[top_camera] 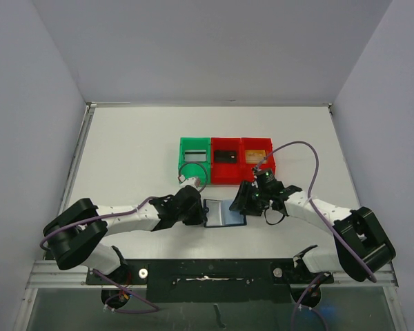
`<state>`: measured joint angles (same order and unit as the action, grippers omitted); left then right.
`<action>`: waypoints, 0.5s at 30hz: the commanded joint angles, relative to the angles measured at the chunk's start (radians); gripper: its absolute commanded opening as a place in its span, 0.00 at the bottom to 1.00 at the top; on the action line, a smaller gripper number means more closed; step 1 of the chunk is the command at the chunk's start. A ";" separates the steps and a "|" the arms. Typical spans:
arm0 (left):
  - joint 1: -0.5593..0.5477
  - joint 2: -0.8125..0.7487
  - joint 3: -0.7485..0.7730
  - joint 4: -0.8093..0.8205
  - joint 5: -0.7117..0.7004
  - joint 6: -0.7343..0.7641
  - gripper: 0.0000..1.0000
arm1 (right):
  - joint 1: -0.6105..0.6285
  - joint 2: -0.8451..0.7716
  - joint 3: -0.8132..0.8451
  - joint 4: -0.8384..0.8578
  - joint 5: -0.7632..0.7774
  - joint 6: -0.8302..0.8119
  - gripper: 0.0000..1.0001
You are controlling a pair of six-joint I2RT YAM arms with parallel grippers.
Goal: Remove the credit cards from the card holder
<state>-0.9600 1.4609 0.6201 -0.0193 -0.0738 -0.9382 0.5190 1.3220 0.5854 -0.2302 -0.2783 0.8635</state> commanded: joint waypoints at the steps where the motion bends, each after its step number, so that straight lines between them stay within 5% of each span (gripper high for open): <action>1: 0.007 -0.023 0.033 -0.015 0.012 0.022 0.00 | 0.015 -0.008 0.037 -0.003 0.006 -0.024 0.49; 10: 0.010 -0.030 0.033 -0.019 0.019 0.026 0.00 | 0.101 0.072 0.071 0.007 0.031 -0.008 0.43; 15: 0.010 -0.030 0.033 -0.020 0.022 0.026 0.00 | 0.129 0.041 0.101 -0.016 0.093 0.003 0.31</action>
<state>-0.9474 1.4548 0.6201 -0.0563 -0.0708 -0.9302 0.6239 1.3838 0.6380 -0.2501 -0.2180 0.8539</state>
